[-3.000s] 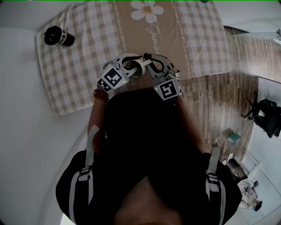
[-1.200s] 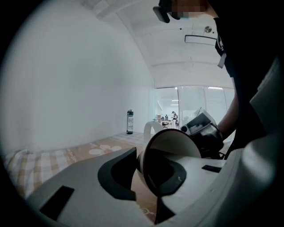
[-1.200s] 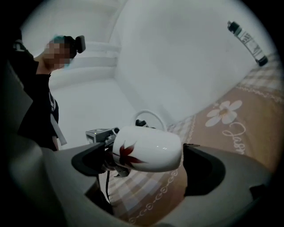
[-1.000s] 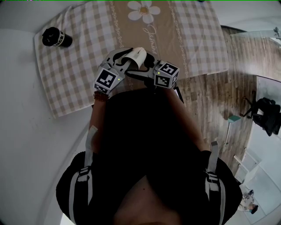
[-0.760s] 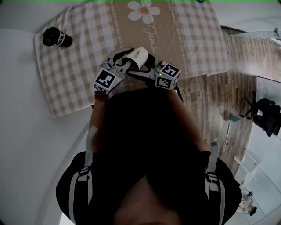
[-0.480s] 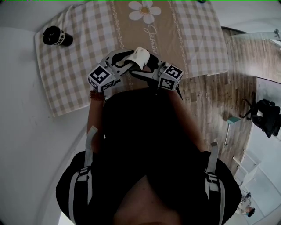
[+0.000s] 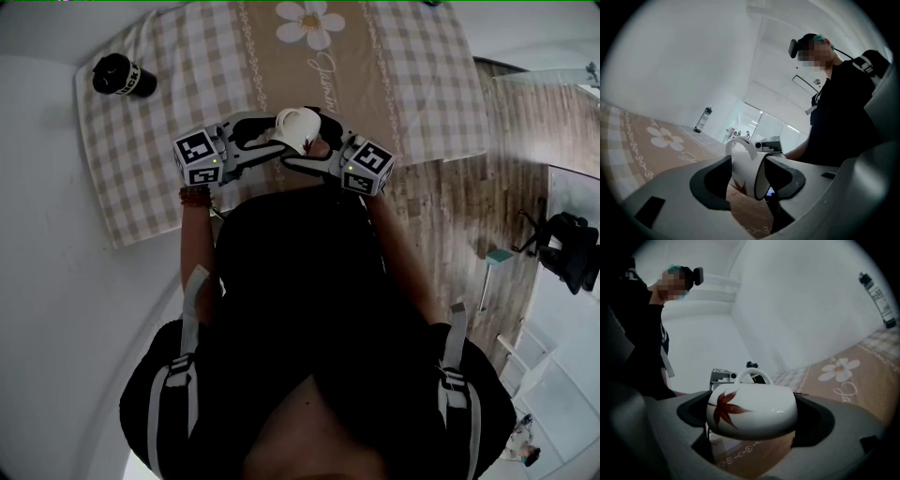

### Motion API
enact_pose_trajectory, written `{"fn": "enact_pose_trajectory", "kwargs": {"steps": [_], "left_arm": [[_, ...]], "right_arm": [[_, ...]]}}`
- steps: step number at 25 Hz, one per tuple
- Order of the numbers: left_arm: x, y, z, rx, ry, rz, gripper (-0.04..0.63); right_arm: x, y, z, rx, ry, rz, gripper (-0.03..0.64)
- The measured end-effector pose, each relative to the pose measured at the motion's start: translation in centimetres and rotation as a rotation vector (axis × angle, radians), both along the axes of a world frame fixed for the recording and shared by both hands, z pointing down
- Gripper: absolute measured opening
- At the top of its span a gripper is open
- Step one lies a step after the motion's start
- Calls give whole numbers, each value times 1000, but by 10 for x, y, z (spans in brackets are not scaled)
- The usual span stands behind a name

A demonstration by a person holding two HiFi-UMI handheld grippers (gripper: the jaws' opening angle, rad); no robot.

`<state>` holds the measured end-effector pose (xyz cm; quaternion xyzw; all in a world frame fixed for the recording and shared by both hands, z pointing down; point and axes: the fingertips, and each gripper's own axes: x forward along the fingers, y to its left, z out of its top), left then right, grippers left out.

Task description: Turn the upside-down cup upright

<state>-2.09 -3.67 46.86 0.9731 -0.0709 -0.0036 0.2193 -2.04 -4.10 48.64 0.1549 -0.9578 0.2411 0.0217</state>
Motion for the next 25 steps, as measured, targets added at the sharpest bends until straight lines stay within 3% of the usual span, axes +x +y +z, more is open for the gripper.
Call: {"fn": "enact_pose_trajectory", "kwargs": {"steps": [5,7,10,13,15,17,21,25], "left_arm": [[-3,10,6,-80,23,75,224],[-5,12,-1,-129,94,111,286],[-4,12,-19,-198,214,146,290],[-2,5,-23,-223,238,118,290],[-2,-3,-18,-237,218,66,227],[-2,-13,-10,-254,179,5,106],[0,-15,3,-260,81,-45,89],[4,-8,29,-244,-139,-69,81]], "right_arm": [[2,4,-2,25,-3,-25,535],[2,5,-1,39,7,-36,534],[1,6,1,90,62,-50,532],[2,2,-3,179,115,-25,534],[2,-1,-6,263,173,-13,532],[2,-3,-6,334,239,-2,534],[4,-3,6,466,382,8,534],[8,0,25,599,543,-40,534]]}}
